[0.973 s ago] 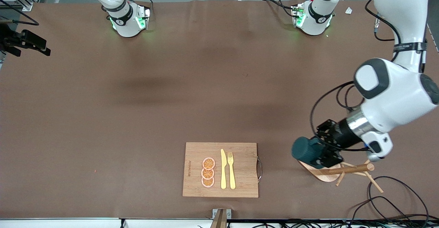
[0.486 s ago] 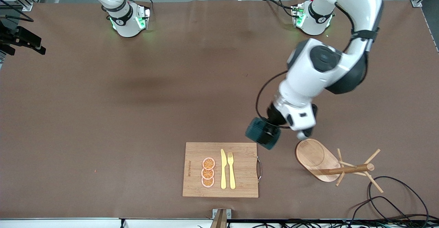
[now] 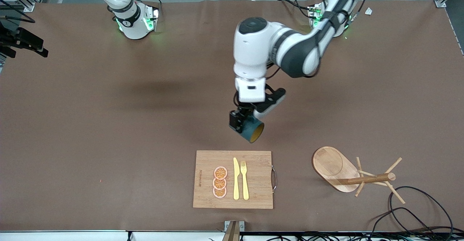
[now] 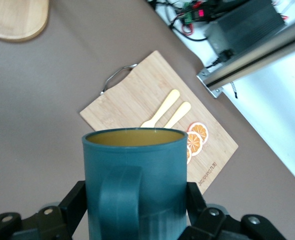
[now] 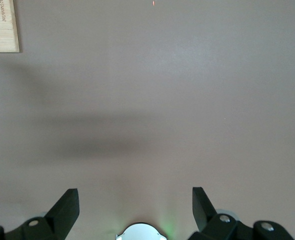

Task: Transfer cup from left to right arm and place
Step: 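Carry the mug to mid-table with the left gripper while the right gripper approaches, then set the mug down and open the left gripper while the right gripper reaches, then grasp the mug rim with the right gripper while the left gripper withdraws, then carry the teal mug sideways with the right gripper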

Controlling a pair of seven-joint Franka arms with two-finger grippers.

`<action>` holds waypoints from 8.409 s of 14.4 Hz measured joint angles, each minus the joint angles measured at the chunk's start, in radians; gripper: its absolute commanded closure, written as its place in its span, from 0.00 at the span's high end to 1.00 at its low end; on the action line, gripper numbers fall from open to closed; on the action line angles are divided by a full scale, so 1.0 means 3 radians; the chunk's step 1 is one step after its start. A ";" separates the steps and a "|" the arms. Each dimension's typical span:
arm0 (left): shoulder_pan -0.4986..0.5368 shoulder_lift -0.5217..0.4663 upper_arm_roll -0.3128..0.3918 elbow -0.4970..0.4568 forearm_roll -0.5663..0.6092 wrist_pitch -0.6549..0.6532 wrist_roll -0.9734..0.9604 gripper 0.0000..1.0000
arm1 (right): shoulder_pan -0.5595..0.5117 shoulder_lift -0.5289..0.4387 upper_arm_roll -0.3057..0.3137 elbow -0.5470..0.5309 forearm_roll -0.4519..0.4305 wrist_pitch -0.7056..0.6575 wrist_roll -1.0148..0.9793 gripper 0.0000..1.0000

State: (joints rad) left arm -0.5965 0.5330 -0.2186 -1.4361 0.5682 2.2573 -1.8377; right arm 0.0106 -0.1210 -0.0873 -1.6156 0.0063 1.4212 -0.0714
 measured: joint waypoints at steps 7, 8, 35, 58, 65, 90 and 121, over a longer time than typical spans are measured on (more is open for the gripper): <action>-0.0813 0.0422 0.0018 -0.0047 0.1545 -0.0493 -0.1292 0.70 | -0.0005 0.0171 -0.0015 -0.0007 0.0000 0.0022 0.0000 1.00; -0.0913 0.0490 0.0019 -0.0051 0.1745 -0.0589 -0.1384 0.69 | -0.0005 0.0200 -0.0016 -0.0007 0.0000 0.0028 0.0000 1.00; -0.1505 0.1729 0.0139 -0.0432 0.4540 -0.1526 -0.2810 1.00 | 0.0703 0.1057 0.0033 -0.0148 0.0348 0.0682 0.0854 1.00; -0.1581 -0.0727 -0.0695 -0.1114 0.0599 -0.2566 -0.1282 0.98 | 0.2375 0.1817 0.0041 -0.0630 0.0559 0.2817 0.3232 1.00; -0.0944 -0.1841 -0.0666 -0.1313 -0.0104 -0.2812 0.0034 0.98 | 0.2416 0.2014 0.0017 -0.0627 0.0559 0.3066 0.3354 0.80; 0.2840 -0.1878 -0.0629 -0.0271 -0.1456 -0.2363 0.5703 1.00 | 0.2259 0.1996 -0.0115 -0.0683 0.0437 0.3034 0.1107 0.00; 0.2075 -0.2045 0.0162 -0.0494 -0.1790 -0.2564 0.6220 1.00 | -0.0150 0.1311 -0.0157 -0.1953 0.0041 0.3403 -0.3902 0.01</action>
State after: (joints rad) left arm 0.0261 -0.0806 -0.1701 -1.5843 0.0312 1.4881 0.0284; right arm -0.0344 0.2722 -0.1345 -2.2014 0.0184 2.4419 -1.2421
